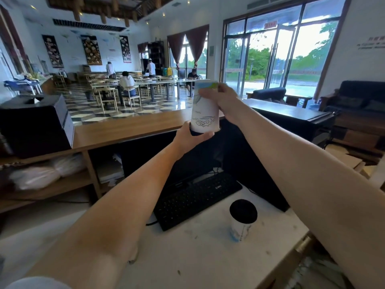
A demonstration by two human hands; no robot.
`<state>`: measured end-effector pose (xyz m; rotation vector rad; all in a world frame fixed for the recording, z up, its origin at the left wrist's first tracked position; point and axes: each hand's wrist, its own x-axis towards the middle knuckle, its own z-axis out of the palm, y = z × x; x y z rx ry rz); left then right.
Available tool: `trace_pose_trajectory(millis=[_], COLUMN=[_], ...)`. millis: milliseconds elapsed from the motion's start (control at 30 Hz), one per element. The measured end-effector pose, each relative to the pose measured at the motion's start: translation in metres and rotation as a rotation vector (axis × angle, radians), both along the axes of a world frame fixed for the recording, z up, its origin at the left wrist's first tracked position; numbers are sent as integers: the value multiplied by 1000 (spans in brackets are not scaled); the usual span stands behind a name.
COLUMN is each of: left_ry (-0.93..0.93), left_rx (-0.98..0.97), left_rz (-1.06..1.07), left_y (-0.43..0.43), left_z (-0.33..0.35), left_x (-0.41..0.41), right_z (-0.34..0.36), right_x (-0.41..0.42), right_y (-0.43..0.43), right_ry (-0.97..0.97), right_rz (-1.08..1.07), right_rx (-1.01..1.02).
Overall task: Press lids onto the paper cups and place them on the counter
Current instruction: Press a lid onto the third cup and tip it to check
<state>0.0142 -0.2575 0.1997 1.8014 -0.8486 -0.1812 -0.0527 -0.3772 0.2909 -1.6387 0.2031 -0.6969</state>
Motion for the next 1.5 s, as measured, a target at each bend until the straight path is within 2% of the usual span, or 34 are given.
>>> trace_pose_trajectory(millis=[133, 367, 500, 567, 600, 700, 733, 800, 933, 1033, 1200, 1267, 1367, 1500], left_ry=[53, 66, 194, 358, 506, 1107, 1249, 1363, 1380, 1284, 1264, 1196, 927, 604], left_rx=[7, 55, 30, -86, -202, -626, -718, -850, -1171, -1189, -1208, -1140, -907, -595], left_rz=[18, 17, -26, -53, -61, -178, -257, -374, -403, -301, -265, -232, -172, -135], left_y=[-4, 1, 1, 1, -1, -15, -21, -34, -45, -40, -31, -27, -20, -11], left_z=[-18, -24, -21, -24, -27, -43, -47, -48, -37, -27, -2, 7, 20, 45], left_x=[2, 5, -7, -14, -18, -41, -51, -63, -55, -41, -22, -20, -12, -1], right_z=[-9, -17, -18, -18, -17, -15, -16, -20, -32, -38, -55, -60, -67, -65], right_x=[11, 13, 12, 11, 10, 9, 9, 6, -4, -12, -20, -24, -27, -24], right_y=[6, 4, 3, 3, 2, 3, 4, 6, -2, -15, -34, -41, -50, -50], right_ry=[116, 127, 139, 127, 114, 85, 86, 91, 116, 129, 178, 210, 288, 391], right_rz=[-18, 13, 9, 8, 6, -8, 1, 21, 74, 114, 80, 131, 164, 133], right_rx=[-173, -149, -162, -154, -139, -116, -118, -123, -136, -133, -136, -116, -139, -302])
